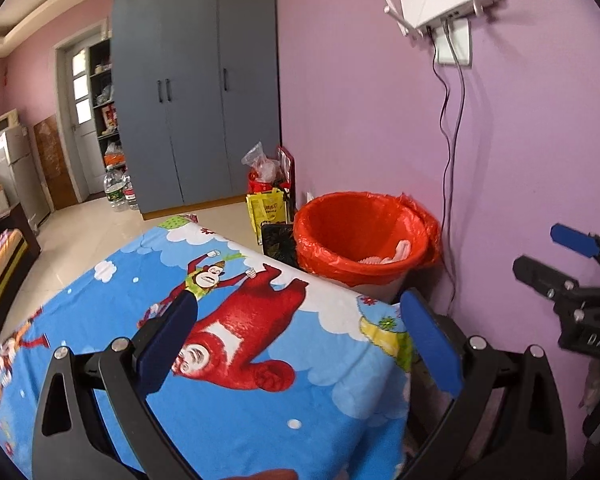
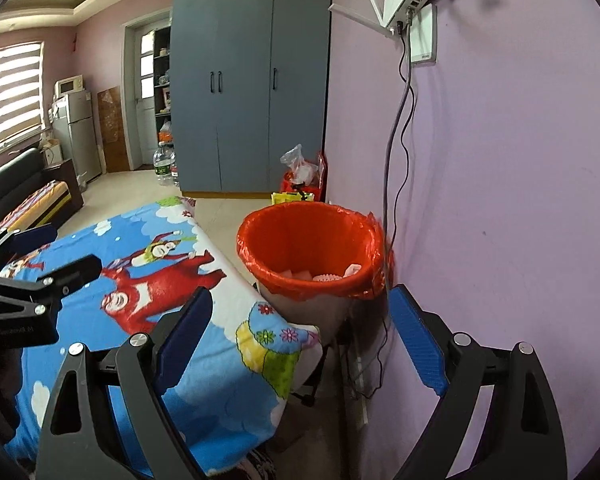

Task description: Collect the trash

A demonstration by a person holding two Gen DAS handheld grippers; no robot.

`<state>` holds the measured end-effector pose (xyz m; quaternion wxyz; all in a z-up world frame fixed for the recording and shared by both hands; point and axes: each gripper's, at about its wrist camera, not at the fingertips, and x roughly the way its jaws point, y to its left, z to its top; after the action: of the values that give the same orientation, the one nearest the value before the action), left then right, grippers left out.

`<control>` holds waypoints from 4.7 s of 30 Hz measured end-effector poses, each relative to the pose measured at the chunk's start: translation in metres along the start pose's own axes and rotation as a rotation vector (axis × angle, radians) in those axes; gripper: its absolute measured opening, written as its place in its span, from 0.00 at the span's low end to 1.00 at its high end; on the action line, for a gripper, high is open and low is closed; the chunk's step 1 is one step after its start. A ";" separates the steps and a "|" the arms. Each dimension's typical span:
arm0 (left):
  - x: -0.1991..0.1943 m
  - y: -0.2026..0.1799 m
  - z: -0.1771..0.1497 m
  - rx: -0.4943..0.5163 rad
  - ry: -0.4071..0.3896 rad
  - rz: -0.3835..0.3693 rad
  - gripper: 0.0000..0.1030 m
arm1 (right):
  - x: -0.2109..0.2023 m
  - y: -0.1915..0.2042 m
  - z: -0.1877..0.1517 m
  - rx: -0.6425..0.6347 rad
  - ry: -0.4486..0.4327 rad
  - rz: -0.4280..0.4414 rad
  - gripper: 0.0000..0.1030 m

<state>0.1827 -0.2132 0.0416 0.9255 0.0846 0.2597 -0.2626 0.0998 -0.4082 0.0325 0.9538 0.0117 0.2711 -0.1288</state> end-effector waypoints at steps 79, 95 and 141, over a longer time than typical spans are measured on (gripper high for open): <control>-0.050 -0.057 -0.019 0.042 -0.116 -0.052 0.95 | -0.045 -0.041 -0.025 0.033 -0.031 -0.034 0.82; -0.052 -0.056 -0.019 0.032 -0.126 -0.054 0.95 | -0.044 -0.040 -0.025 0.032 -0.029 -0.029 0.82; -0.051 -0.058 -0.020 0.046 -0.139 -0.056 0.95 | -0.039 -0.037 -0.027 0.028 -0.031 -0.004 0.82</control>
<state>0.1057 -0.2340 0.0499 0.9313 0.0799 0.1912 -0.2996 0.0447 -0.4320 0.0315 0.9573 0.0222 0.2547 -0.1347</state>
